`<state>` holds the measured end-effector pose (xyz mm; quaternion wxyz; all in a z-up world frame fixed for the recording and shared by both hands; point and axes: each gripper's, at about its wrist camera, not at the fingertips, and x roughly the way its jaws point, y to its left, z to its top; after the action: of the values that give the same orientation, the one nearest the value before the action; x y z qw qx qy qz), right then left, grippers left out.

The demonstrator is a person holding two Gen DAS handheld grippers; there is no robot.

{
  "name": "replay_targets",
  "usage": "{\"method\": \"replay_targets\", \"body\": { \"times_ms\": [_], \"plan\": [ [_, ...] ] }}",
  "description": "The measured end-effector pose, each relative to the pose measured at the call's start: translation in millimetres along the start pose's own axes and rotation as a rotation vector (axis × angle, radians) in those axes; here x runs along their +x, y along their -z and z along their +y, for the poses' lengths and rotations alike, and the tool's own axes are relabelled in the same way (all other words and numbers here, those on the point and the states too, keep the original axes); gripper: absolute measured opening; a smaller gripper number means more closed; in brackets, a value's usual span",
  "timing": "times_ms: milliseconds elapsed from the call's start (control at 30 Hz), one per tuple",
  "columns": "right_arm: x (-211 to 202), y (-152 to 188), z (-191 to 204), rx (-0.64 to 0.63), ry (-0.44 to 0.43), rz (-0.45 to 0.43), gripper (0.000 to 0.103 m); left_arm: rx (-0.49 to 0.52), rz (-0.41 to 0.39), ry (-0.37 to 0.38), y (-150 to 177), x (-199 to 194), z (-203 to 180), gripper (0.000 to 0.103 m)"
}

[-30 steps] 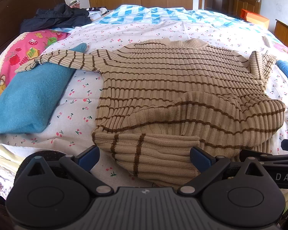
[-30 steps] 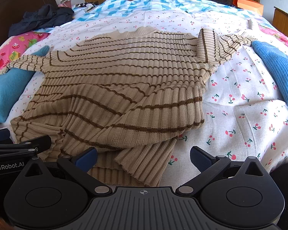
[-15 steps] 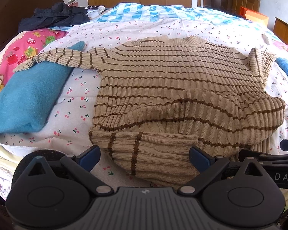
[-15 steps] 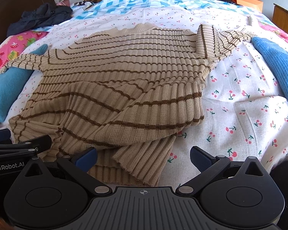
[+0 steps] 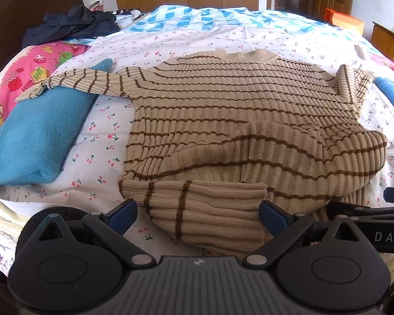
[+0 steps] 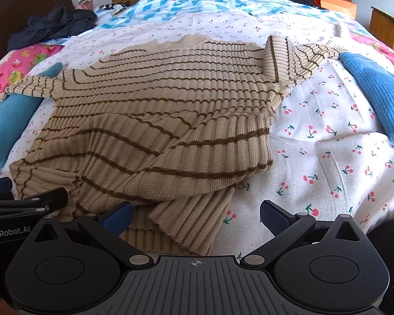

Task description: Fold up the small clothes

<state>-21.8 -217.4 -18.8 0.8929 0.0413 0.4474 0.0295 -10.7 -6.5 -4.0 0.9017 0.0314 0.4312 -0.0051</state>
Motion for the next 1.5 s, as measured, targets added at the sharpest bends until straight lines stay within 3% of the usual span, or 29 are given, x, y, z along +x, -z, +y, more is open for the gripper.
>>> {"method": "replay_targets", "body": {
  "times_ms": [700, 1067, 1233, 1500],
  "plan": [
    [-3.5, 0.6, -4.1, 0.000, 0.010, -0.015, 0.103, 0.017, -0.015, 0.010, 0.5, -3.6, -4.1, 0.102],
    [-13.1, -17.0, -21.5, 0.065, -0.012, -0.072, 0.099, 0.051, -0.050, 0.093, -15.1, -9.9, -15.3, 0.103],
    [-13.3, -38.2, -43.3, 0.119, -0.030, -0.101, 0.091, 0.045, -0.064, 0.145, -37.5, -5.0, -24.4, 0.103],
    [19.4, -111.4, -130.6, 0.328, -0.001, -0.164, 0.062, 0.086, -0.117, 0.231, -97.0, 21.8, -66.9, 0.103]
  ]
}}
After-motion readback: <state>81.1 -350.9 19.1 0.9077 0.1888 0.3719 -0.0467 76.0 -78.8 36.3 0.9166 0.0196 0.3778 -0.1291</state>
